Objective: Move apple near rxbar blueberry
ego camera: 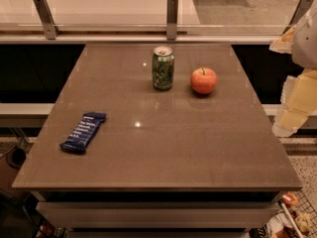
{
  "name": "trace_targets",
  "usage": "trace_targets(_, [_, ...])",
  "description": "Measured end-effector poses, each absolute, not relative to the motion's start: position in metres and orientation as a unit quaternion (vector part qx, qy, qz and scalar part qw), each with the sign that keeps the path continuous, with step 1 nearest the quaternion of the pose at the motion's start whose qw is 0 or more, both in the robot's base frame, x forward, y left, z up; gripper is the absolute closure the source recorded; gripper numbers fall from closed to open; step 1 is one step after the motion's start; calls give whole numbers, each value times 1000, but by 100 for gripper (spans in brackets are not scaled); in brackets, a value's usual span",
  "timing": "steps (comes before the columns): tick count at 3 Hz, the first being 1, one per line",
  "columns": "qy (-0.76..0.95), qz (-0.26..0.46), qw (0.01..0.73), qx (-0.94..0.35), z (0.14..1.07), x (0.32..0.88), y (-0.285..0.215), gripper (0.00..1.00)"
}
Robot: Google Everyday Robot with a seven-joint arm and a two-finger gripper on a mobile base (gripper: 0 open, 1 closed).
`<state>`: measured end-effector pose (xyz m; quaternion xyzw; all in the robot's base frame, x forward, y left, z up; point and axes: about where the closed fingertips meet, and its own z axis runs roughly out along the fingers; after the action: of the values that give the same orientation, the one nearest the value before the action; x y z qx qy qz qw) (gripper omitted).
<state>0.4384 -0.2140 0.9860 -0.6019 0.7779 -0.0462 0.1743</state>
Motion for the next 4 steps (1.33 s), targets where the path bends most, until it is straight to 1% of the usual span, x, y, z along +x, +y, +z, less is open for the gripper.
trace_targets(1, [778,-46,174,-602,986,438,-214,0])
trace_targets(2, [787,-41,176,-590,982,450,-218,0])
trace_targets(3, [806,-24,196,-558,967,477,-231,0])
trace_targets(4, [819,3,243,-519,947,511,-248,0])
